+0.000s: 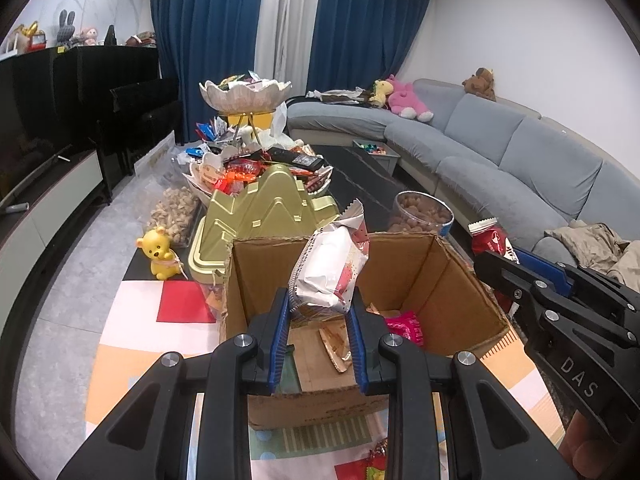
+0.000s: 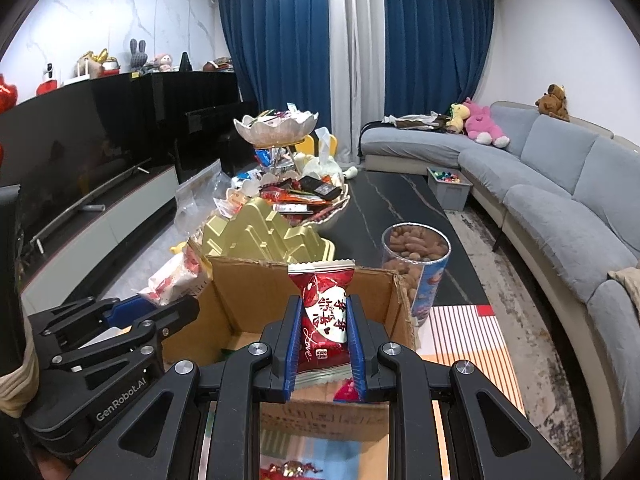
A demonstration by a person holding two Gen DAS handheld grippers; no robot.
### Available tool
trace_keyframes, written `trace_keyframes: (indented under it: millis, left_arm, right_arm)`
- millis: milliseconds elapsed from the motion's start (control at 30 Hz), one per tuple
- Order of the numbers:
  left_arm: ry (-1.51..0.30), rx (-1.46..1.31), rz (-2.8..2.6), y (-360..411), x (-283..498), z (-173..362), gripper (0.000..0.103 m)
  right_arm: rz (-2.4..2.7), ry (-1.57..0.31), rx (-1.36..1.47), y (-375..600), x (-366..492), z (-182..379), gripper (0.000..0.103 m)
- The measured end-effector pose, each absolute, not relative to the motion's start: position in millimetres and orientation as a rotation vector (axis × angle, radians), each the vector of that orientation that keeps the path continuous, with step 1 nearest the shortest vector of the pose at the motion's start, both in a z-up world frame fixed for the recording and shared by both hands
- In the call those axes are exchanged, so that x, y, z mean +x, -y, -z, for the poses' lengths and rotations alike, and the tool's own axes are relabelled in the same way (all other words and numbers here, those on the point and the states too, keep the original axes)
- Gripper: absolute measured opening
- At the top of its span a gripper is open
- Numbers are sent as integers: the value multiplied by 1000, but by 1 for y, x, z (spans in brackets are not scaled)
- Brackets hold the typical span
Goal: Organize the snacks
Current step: 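Lift the white packet and red-and-white bag and carry both over the box, then open both tools to drop the packets into the box, then move both tools back from the box toward the remaining snacks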
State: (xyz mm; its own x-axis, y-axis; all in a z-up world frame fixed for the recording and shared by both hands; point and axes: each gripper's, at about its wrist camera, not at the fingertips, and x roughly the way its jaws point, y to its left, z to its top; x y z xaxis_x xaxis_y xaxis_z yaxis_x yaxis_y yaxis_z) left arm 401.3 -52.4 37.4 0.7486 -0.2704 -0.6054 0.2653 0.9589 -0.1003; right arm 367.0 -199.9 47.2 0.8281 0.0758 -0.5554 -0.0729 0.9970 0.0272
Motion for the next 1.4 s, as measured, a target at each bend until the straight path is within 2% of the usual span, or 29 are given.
trace_keyframes:
  millis: [533,633,667,767,800,1033,1133,1400]
  left_arm:
    - [-686,-20,302,51,416,-25,29]
    - [-679,-19,294,50,416,-26,32]
    - [-677,-18,294,49,415,-26,37]
    - [-665,-26,279,46,413,-28,53]
    - [-661,-30,275,44,412,-29,55]
    - [-645,-47,245,36,406,-36,70]
    - [-638,-47,242,36,402,-40,73]
    - [-617,-42,240,36,384,-53,80]
  right_arm:
    - [-109,-616,-34,190,385,-36,23]
    - [-118,-605,-46,187,384,-38,24]
    - [-115,-598,-50,187,383,-40,25]
    - [-99,-569,-69,185,378,-44,45]
    - [-95,-559,-70,185,377,-46,52]
    - [-58,-524,-60,189,370,-56,73]
    - [-43,-516,-56,190,366,-60,78]
    - [-22,-494,-58,193,349,-73,80]
